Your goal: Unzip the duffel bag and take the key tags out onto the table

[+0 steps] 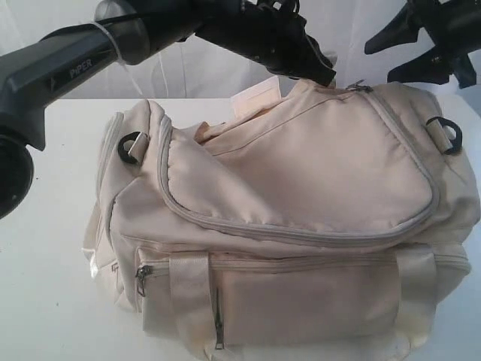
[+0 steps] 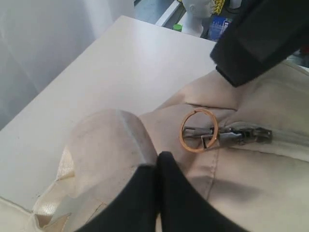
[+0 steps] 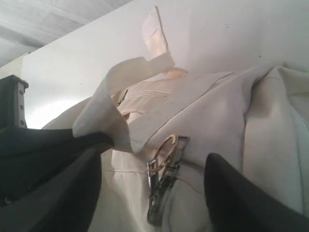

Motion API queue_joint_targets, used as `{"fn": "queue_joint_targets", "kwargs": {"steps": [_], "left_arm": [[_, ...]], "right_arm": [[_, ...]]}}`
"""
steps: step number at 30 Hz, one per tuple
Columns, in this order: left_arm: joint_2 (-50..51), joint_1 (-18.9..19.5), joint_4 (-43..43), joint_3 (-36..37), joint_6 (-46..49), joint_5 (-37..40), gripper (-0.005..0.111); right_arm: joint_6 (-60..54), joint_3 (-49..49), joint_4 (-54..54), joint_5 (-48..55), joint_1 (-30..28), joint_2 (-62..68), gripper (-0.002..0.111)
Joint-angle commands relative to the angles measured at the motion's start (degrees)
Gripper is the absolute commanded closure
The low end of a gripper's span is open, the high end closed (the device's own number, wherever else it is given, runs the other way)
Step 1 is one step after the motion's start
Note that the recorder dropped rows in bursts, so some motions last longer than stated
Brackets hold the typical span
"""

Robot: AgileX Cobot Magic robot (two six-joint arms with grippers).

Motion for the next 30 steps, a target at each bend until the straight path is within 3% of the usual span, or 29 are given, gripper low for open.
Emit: {"fn": "queue_joint_targets", "kwargs": {"steps": [1, 10, 19, 25, 30], "left_arm": [[-2.8, -0.5, -4.0, -0.9, -0.5, 0.3, 0.107], [-2.8, -0.5, -4.0, -0.9, -0.5, 0.3, 0.107], [-2.8, -0.5, -4.0, -0.9, -0.5, 0.0, 0.107], [-2.8, -0.5, -4.0, -0.9, -0.5, -0.1, 0.107], [-2.8, -0.5, -4.0, -0.9, -0.5, -0.1, 0.107]], "right_arm": [[1.2, -0.4, 0.9, -2.0, 2.0, 2.1, 0.053], [2.4, -0.4, 5.4, 0.1, 3.7, 5.6, 0.054], [2.4, -0.4, 7.0, -0.1, 3.7, 6.1, 0.079], [2.4, -0.4, 7.0, -0.1, 3.7, 6.3, 0.106], [1.9, -0.4, 6.9, 0.4, 3.7, 6.3, 0.108]]}}
